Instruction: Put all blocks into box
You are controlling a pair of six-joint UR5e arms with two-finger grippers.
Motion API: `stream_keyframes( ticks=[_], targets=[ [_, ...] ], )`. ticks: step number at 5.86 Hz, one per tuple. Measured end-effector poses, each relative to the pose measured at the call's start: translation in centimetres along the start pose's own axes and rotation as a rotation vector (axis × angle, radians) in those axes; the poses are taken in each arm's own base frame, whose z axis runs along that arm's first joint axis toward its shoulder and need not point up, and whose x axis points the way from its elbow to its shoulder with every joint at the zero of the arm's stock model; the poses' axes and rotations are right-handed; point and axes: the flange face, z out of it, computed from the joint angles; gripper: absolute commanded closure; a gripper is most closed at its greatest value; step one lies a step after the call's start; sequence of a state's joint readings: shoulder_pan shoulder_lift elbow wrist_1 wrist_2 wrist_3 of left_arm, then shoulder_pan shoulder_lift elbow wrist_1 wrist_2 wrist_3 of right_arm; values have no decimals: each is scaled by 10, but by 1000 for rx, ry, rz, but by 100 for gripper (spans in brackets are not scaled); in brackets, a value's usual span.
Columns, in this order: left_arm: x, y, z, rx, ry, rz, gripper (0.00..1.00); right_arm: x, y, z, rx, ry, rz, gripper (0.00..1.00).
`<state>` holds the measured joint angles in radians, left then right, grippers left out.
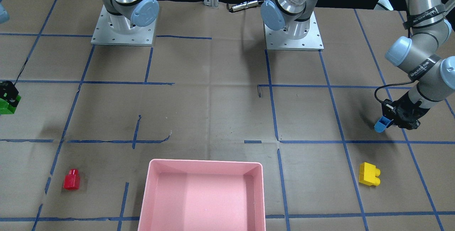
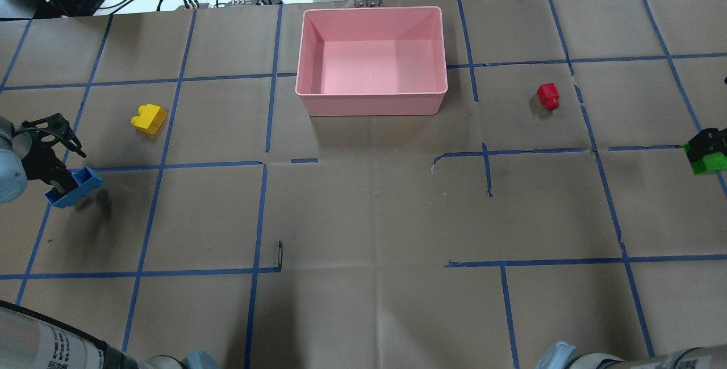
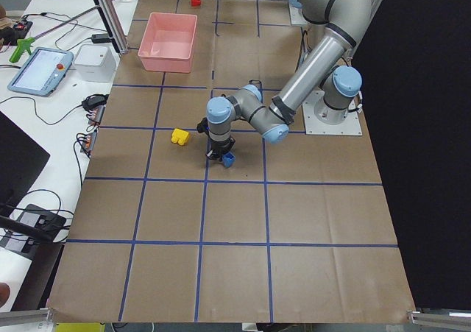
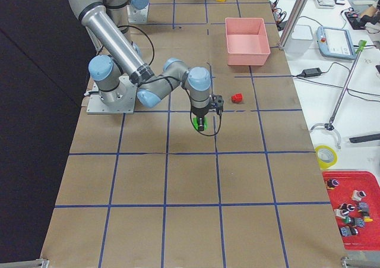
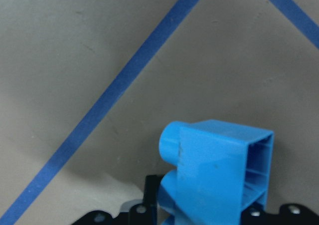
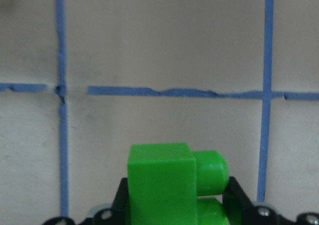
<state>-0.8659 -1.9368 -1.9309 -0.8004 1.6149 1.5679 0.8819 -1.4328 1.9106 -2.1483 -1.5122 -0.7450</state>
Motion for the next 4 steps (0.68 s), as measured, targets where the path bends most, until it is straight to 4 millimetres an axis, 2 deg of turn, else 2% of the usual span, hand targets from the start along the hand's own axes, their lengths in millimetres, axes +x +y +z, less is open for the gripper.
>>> stream_keyframes(
  ticks=[1,2,3,4],
  targets=[
    [-7,0,-11,-5,-23,0,100,-52,-39,-40,78,-43,-106,97],
    [-21,-2,-35,-5,-62,-2,100,-132,-77,-61,176,-141,-246,97],
    [-40,-13,-79,-2,-97,-17,100,-218,-102,-66,268,-279,-359,96],
    [-56,-35,-132,8,-105,-76,100,-296,-122,-62,364,-395,-423,96]
  ],
)
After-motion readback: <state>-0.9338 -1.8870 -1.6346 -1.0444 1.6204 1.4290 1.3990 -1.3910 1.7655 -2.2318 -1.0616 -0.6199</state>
